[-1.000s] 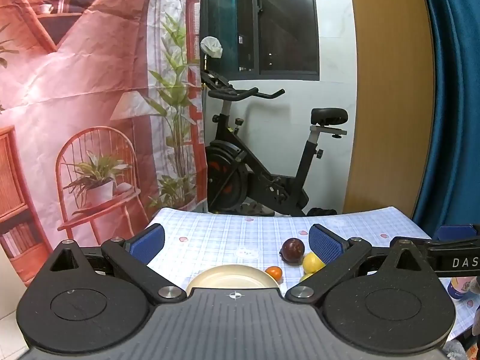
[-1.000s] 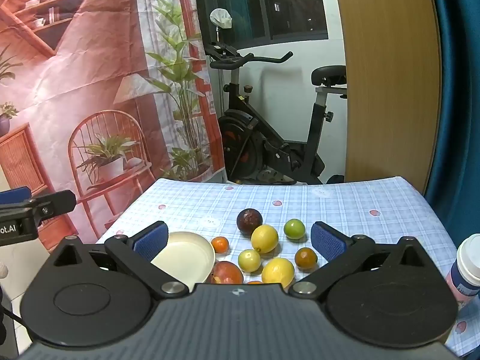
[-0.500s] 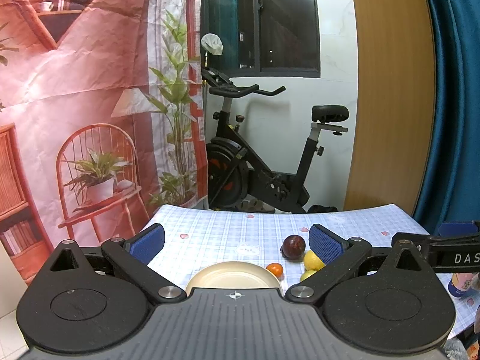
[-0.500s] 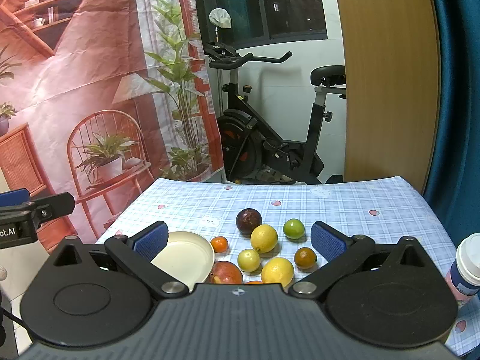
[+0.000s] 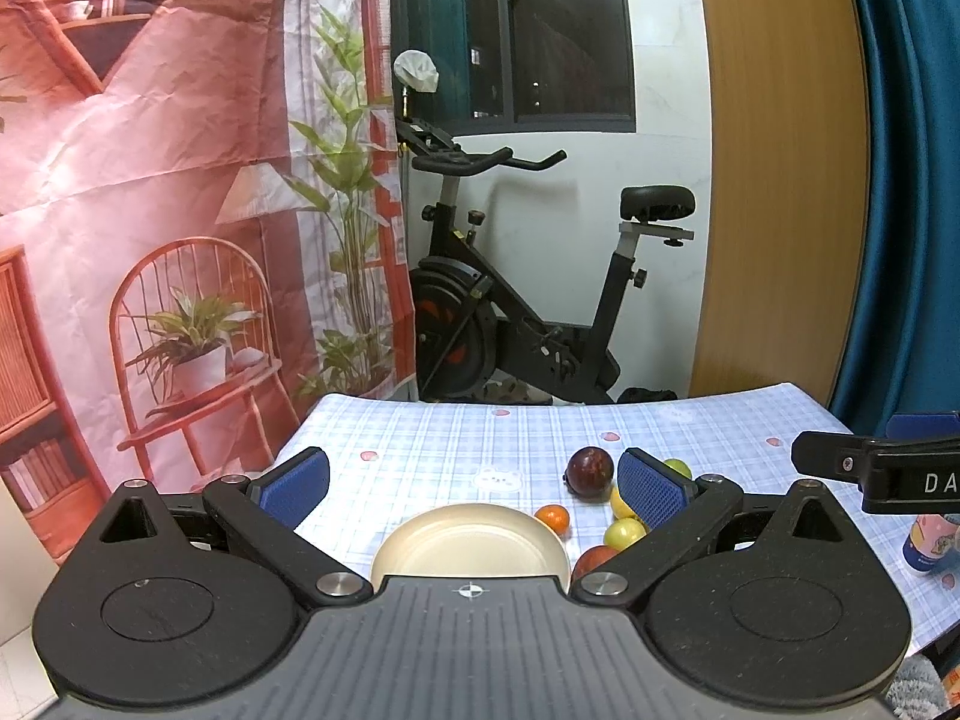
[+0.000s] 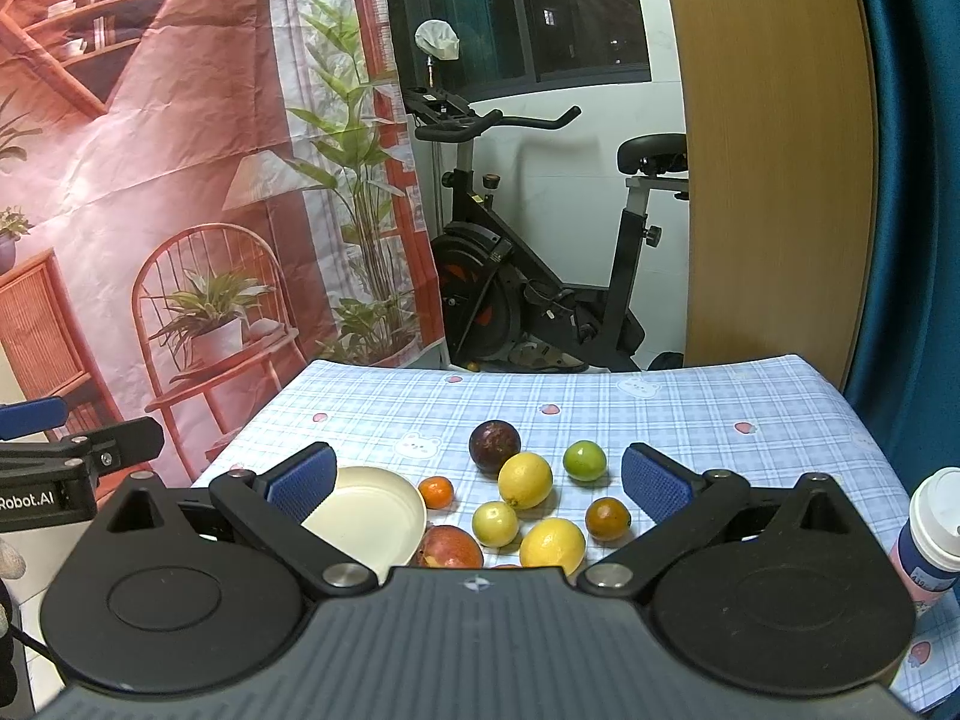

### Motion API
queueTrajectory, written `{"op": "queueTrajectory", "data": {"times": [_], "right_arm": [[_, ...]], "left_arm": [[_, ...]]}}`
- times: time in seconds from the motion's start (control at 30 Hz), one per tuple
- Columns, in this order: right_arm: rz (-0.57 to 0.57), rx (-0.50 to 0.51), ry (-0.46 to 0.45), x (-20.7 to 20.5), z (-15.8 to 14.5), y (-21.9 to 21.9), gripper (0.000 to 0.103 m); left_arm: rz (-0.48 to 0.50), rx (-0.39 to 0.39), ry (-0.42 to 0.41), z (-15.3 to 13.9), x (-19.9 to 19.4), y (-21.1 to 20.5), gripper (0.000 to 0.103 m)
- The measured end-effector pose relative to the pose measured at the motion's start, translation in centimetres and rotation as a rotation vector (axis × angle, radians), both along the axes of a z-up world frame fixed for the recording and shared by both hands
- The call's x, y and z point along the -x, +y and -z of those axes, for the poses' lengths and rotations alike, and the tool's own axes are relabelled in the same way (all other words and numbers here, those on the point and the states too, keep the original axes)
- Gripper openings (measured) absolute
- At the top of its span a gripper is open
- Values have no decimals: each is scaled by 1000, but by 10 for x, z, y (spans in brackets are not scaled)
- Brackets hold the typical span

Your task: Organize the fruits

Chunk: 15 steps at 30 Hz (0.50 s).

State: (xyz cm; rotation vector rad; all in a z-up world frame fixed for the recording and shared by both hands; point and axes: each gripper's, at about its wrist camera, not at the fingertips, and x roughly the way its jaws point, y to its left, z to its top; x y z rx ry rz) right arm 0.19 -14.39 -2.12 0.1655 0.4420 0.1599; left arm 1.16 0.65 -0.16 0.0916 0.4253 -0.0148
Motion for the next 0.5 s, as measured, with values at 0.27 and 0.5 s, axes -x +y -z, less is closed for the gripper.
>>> {"op": "queueTrajectory", "data": {"times": [0.27,0.5], "right_arm": [[0,0,0,0,0,0,103],[0,0,1,0,-1,0,103]], "left_arm": [[0,0,2,0,0,0,103],[-4,0,5,1,-1,-1,103]]}}
